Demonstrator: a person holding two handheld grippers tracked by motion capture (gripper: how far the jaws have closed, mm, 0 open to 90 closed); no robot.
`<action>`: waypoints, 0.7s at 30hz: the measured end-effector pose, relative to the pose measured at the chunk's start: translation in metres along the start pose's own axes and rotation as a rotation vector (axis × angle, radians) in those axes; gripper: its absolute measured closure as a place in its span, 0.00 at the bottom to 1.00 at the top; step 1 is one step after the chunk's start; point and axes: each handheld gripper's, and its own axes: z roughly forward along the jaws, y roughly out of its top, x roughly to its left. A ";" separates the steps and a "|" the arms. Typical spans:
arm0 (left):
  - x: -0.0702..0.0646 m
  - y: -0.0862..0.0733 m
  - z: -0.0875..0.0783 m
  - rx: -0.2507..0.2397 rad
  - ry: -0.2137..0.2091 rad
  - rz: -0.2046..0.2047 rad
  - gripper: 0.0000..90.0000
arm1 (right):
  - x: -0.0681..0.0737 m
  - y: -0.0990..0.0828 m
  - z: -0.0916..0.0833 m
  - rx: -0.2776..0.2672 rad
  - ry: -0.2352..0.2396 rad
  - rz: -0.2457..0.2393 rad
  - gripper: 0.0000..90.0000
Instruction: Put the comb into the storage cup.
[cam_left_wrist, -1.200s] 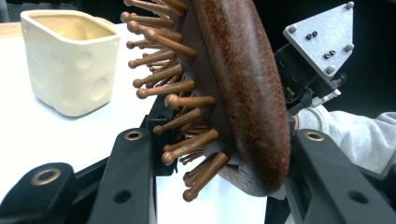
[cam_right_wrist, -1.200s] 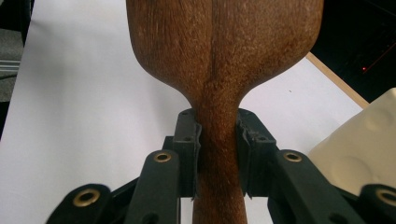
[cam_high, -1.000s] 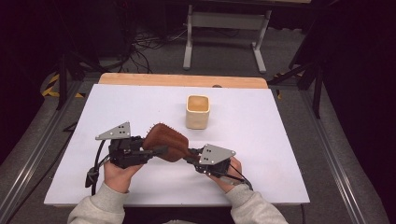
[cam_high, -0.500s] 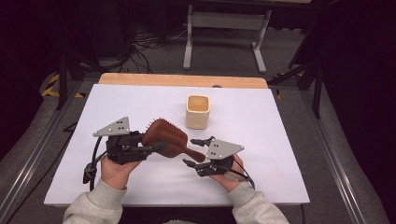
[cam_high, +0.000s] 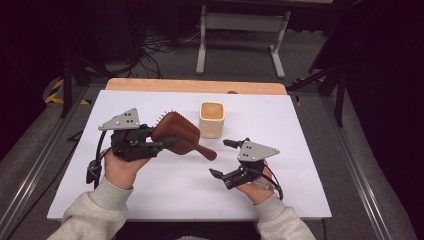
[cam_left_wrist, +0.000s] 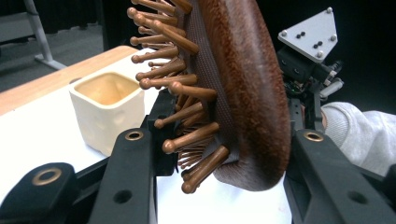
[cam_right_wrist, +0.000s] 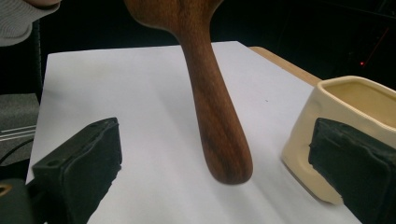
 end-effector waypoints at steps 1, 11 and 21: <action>0.000 0.002 0.000 0.001 0.002 0.004 0.66 | -0.001 -0.001 -0.003 -0.002 -0.004 0.004 0.03; 0.005 0.027 0.007 0.007 0.026 0.023 0.65 | -0.007 -0.009 -0.018 -0.010 -0.032 0.031 0.02; 0.011 0.049 0.012 0.004 0.060 0.045 0.65 | -0.014 -0.017 -0.031 -0.017 -0.064 0.060 0.02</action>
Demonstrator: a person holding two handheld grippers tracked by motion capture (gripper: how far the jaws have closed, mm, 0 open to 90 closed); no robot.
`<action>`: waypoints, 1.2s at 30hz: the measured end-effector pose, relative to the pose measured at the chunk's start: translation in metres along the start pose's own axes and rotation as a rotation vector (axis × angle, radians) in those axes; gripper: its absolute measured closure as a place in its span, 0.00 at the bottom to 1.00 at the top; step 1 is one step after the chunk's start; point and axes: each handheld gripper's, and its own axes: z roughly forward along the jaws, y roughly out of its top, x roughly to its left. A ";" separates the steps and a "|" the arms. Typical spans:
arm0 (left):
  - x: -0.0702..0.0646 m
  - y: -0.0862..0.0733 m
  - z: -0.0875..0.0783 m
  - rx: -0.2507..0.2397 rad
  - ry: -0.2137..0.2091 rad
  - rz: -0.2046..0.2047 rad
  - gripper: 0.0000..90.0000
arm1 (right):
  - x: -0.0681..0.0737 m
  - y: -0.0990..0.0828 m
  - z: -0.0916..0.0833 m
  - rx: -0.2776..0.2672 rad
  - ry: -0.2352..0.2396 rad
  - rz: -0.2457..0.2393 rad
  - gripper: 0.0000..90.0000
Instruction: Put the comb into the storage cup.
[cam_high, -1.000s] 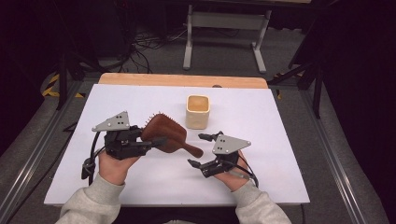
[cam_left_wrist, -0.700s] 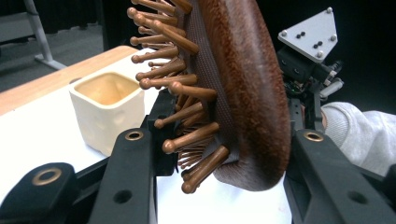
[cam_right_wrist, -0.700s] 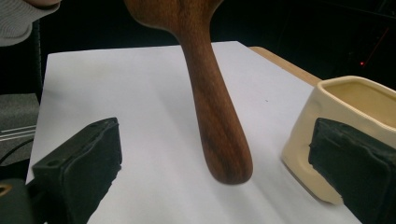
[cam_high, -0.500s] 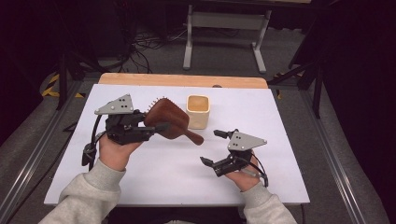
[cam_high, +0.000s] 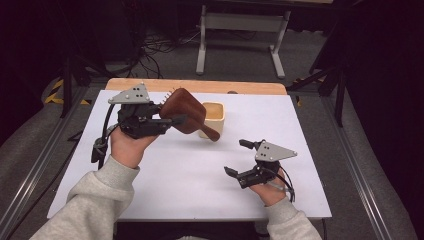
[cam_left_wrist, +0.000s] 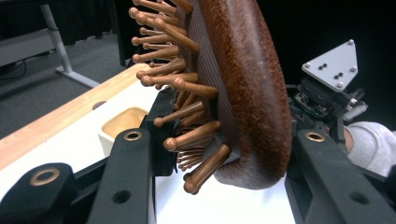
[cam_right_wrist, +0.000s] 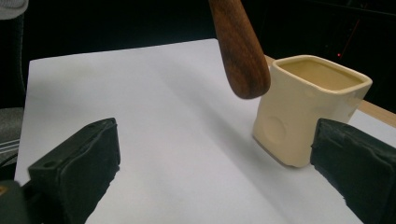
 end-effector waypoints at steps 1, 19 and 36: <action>0.001 0.002 0.000 -0.001 0.007 0.001 0.65 | -0.001 -0.001 -0.001 -0.002 -0.003 0.004 0.02; 0.018 0.027 0.011 -0.034 0.080 -0.007 0.64 | -0.006 -0.006 -0.008 -0.017 -0.017 0.026 0.02; 0.035 0.034 0.035 -0.053 0.134 -0.048 0.64 | -0.008 -0.007 -0.008 -0.016 -0.005 0.030 0.02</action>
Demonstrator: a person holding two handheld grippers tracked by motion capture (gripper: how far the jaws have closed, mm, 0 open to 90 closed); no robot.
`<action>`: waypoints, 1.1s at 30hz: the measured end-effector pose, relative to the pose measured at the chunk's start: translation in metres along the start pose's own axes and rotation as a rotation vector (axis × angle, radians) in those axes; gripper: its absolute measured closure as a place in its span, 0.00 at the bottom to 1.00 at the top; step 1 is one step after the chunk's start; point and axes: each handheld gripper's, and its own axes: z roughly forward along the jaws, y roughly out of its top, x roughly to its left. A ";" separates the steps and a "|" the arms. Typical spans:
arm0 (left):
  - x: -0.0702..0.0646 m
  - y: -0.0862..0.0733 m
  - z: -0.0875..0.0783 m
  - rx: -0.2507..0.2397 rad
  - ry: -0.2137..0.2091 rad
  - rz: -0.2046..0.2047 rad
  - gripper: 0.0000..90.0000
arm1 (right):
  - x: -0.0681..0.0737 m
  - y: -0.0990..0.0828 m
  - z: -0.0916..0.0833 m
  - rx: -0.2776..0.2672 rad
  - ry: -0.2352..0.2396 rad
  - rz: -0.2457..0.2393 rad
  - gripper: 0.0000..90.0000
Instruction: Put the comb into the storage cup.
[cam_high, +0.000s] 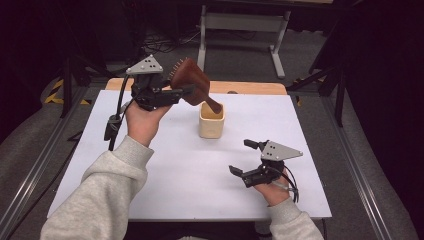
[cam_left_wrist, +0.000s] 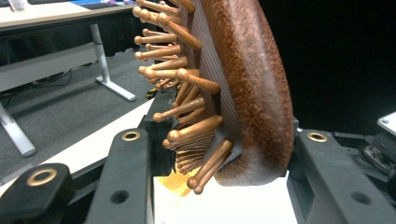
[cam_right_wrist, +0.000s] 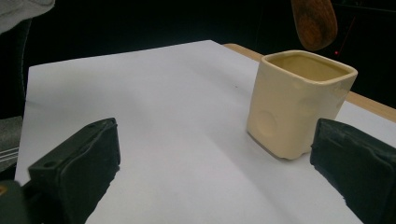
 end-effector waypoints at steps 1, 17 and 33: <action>0.001 0.000 0.001 0.000 0.005 -0.003 0.64 | 0.000 0.000 0.000 0.000 -0.001 0.000 0.02; 0.011 -0.005 0.019 0.016 0.076 -0.037 0.64 | 0.001 0.000 0.000 0.001 0.001 0.000 0.02; 0.016 -0.014 0.034 0.060 0.105 -0.047 0.63 | 0.001 0.000 -0.001 -0.005 0.002 0.000 0.02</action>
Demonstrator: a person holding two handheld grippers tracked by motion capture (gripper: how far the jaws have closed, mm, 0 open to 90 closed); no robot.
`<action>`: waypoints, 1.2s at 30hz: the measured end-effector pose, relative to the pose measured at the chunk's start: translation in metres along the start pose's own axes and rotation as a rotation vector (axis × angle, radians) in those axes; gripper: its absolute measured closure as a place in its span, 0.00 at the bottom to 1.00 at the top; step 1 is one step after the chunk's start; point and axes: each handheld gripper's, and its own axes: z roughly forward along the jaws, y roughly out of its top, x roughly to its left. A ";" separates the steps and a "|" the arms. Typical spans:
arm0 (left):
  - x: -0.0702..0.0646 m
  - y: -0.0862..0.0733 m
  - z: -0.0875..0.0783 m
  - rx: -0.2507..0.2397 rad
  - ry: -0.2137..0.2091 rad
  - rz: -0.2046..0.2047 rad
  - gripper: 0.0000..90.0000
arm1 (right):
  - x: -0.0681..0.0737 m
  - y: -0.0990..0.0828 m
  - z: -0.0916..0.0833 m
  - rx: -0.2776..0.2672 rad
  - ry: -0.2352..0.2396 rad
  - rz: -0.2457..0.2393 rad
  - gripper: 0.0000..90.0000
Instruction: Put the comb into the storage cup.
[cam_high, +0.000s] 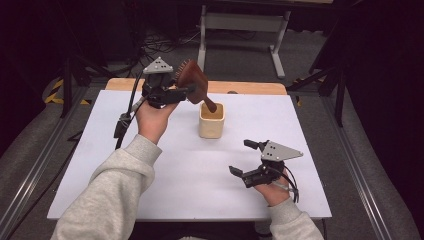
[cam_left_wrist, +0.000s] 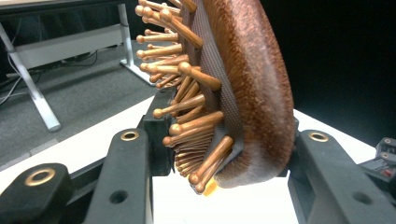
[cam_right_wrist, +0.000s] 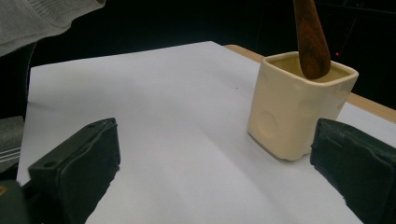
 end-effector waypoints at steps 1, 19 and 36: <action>0.001 -0.001 0.002 0.006 -0.002 -0.006 0.63 | 0.000 0.000 0.000 0.000 0.000 0.001 0.02; 0.009 -0.017 0.030 0.092 -0.022 -0.057 0.63 | -0.001 0.000 -0.001 -0.002 0.005 0.005 0.02; 0.007 -0.023 0.045 0.151 -0.013 -0.074 0.62 | 0.001 0.001 -0.001 -0.010 0.013 -0.002 0.03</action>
